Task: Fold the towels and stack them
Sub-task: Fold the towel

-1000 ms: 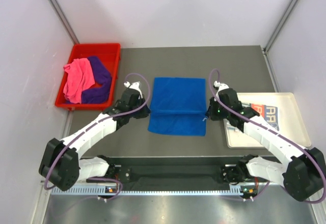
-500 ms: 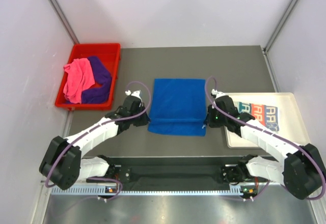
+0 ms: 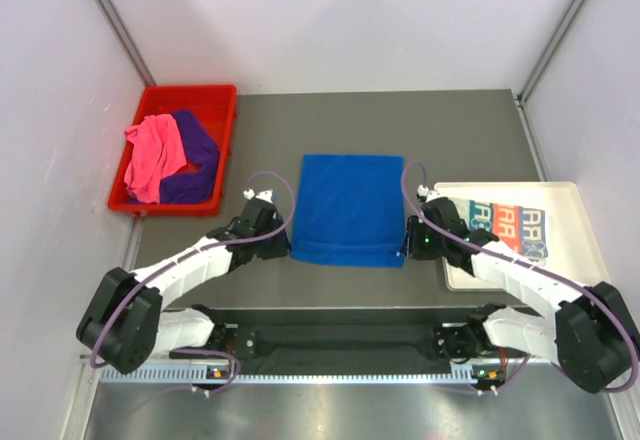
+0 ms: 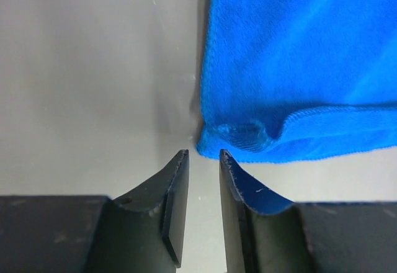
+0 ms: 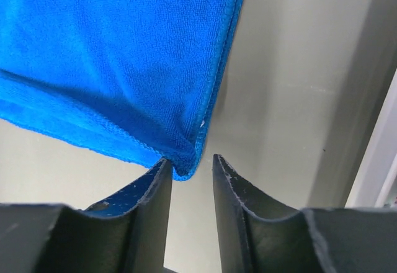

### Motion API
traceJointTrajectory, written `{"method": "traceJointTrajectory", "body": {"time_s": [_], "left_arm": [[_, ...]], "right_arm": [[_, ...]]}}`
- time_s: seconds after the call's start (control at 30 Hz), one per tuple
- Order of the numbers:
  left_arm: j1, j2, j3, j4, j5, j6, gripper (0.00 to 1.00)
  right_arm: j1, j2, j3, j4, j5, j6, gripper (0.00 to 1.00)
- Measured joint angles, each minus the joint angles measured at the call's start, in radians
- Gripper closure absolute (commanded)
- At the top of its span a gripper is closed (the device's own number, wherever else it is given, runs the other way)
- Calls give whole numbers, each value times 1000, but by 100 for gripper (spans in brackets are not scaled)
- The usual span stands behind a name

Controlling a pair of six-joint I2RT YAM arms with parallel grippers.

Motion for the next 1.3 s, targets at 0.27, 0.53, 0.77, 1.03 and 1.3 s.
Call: {"method": "traceJointTrajectory", "body": {"time_s": [0.27, 0.53, 0.77, 1.03, 1.3], "left_arm": [[-1, -124, 15, -66, 29, 1, 71], [-1, -35, 154, -39, 33, 1, 75], [-11, 111, 135, 16, 86, -2, 80], [-14, 115, 28, 28, 93, -8, 81], [-14, 110, 27, 27, 77, -8, 84]], "right_arm": [[9, -121, -2, -51, -1, 14, 64], [27, -130, 61, -77, 20, 26, 63], [38, -28, 47, -12, 25, 48, 66], [65, -4, -64, 24, 25, 87, 67], [66, -4, -71, 29, 26, 100, 88]]}}
